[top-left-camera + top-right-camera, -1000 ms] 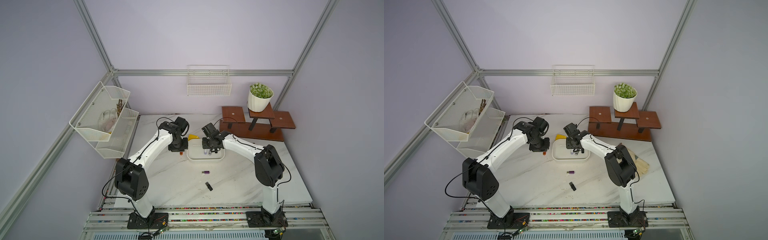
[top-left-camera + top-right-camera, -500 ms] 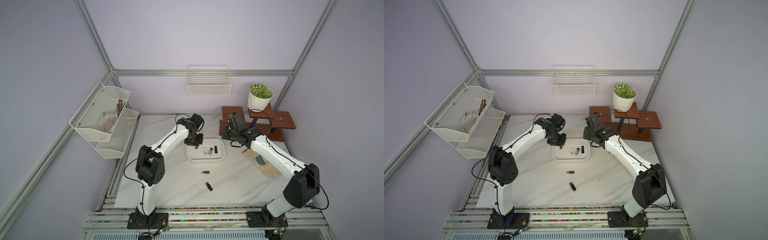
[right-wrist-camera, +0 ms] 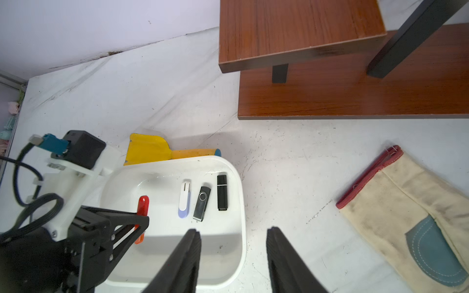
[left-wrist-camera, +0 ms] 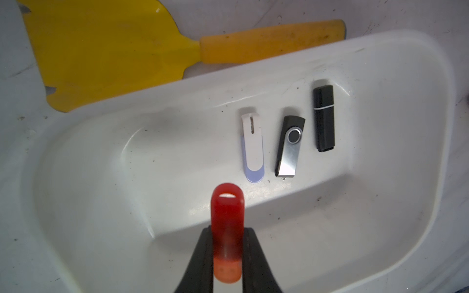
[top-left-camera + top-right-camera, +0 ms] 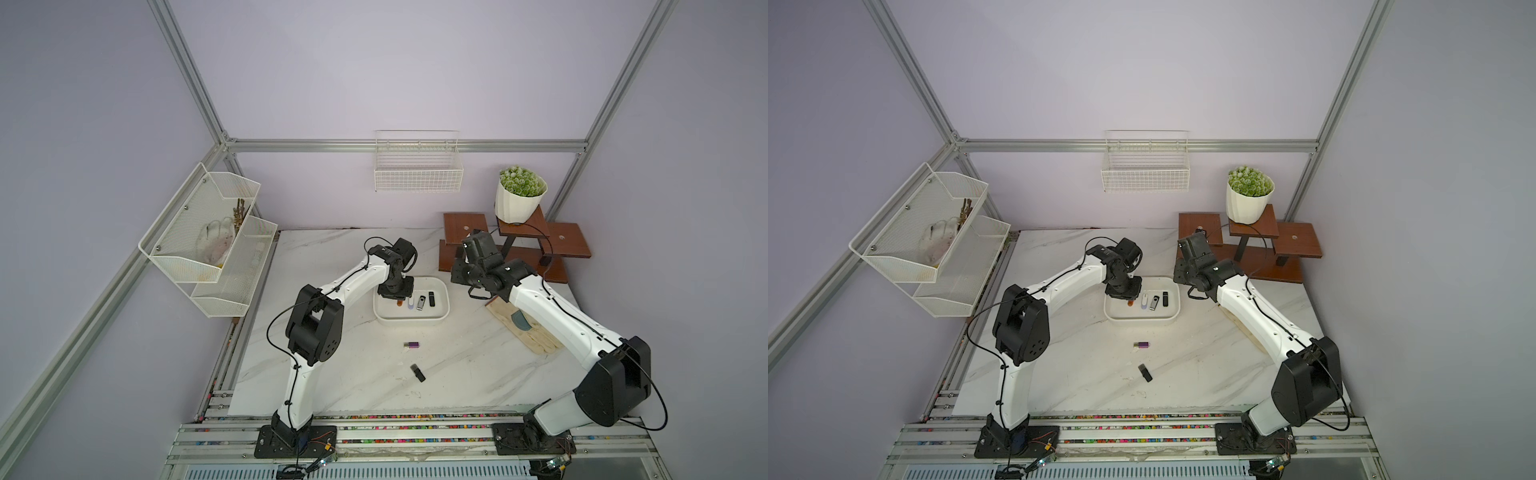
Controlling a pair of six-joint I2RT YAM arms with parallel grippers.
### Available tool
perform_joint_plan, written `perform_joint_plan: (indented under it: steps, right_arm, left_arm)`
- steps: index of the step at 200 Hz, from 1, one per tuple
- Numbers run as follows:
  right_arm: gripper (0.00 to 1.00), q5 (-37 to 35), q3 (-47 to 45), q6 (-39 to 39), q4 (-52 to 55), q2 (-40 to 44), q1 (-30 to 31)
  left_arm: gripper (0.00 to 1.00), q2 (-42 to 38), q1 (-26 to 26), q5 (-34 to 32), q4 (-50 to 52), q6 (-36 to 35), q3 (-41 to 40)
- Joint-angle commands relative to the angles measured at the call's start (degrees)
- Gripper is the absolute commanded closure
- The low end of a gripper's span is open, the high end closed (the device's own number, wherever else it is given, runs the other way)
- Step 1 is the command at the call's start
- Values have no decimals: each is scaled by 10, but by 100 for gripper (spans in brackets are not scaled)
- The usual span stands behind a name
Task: Put the usb flash drive into the storage box
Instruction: Place the USB flash in the storage box.
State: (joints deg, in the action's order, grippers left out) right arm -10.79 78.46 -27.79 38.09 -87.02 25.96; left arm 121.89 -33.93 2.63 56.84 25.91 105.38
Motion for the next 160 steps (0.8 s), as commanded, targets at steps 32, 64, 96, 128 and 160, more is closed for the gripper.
perform_joint_plan:
  steps: [32,64,96,128,160]
  right_arm:
    - [53,12,5,-1,1,13,-4]
    - [53,11,1,0,3,18,-4]
    - [53,13,-4,0,3,20,-4]
    - [53,13,-7,1,2,24,-4]
    - [53,13,-8,1,3,26,-5]
  left_arm:
    - [100,33,-13,-49,-44,12,-25]
    - [100,45,-13,-54,-57,18,-26]
    - [100,61,-13,-49,-57,22,-9]
    - [100,69,-13,-55,-57,22,-4]
    - [100,77,-13,-55,-56,23,3]
